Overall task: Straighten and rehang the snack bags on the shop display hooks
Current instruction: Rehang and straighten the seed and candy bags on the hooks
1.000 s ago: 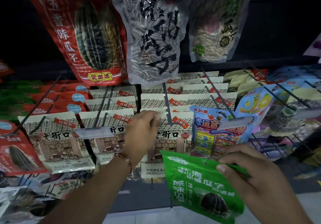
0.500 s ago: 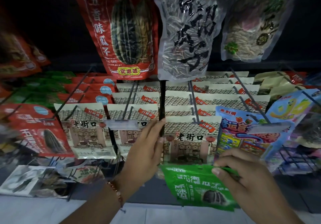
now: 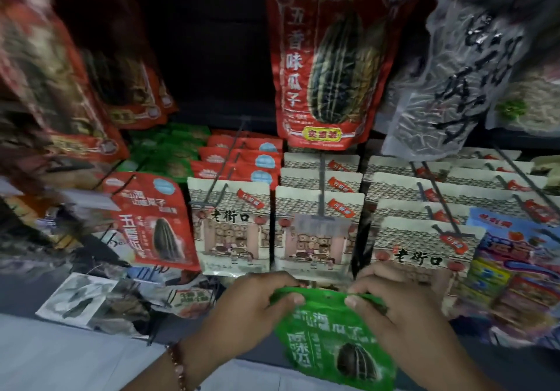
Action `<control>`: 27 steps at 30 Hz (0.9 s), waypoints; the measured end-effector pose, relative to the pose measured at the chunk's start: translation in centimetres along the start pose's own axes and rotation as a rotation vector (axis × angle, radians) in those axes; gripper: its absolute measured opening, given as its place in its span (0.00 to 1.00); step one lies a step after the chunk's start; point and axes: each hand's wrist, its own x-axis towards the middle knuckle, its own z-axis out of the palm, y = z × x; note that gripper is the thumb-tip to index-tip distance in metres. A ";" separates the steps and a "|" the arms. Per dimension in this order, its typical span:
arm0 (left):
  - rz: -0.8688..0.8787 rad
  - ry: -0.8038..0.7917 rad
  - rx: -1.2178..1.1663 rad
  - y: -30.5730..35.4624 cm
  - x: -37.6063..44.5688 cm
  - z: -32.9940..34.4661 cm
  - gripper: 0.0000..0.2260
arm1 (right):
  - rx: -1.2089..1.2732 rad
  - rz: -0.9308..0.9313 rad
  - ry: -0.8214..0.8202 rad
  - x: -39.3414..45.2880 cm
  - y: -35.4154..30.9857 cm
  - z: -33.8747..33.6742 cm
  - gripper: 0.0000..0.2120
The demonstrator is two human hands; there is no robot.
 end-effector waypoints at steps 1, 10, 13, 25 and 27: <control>0.002 0.014 -0.009 -0.7 -0.6 -1.2 0.10 | 0.006 0.002 -0.012 0.8 -1.1 1.0 0.05; 0.014 0.202 0.040 -8.1 -3.7 -9.5 0.11 | 0.036 0.025 -0.011 6.6 -8.6 8.4 0.05; 0.036 0.231 0.069 -10.0 -4.1 -11.3 0.11 | 0.052 0.034 0.012 8.0 -10.1 10.2 0.04; 0.177 0.314 0.194 -15.2 -4.5 -15.3 0.11 | -0.279 0.000 -0.028 18.7 -11.1 10.1 0.25; 0.197 0.312 0.202 -15.5 -4.6 -15.6 0.13 | -0.374 0.027 -0.087 20.5 -10.8 10.5 0.24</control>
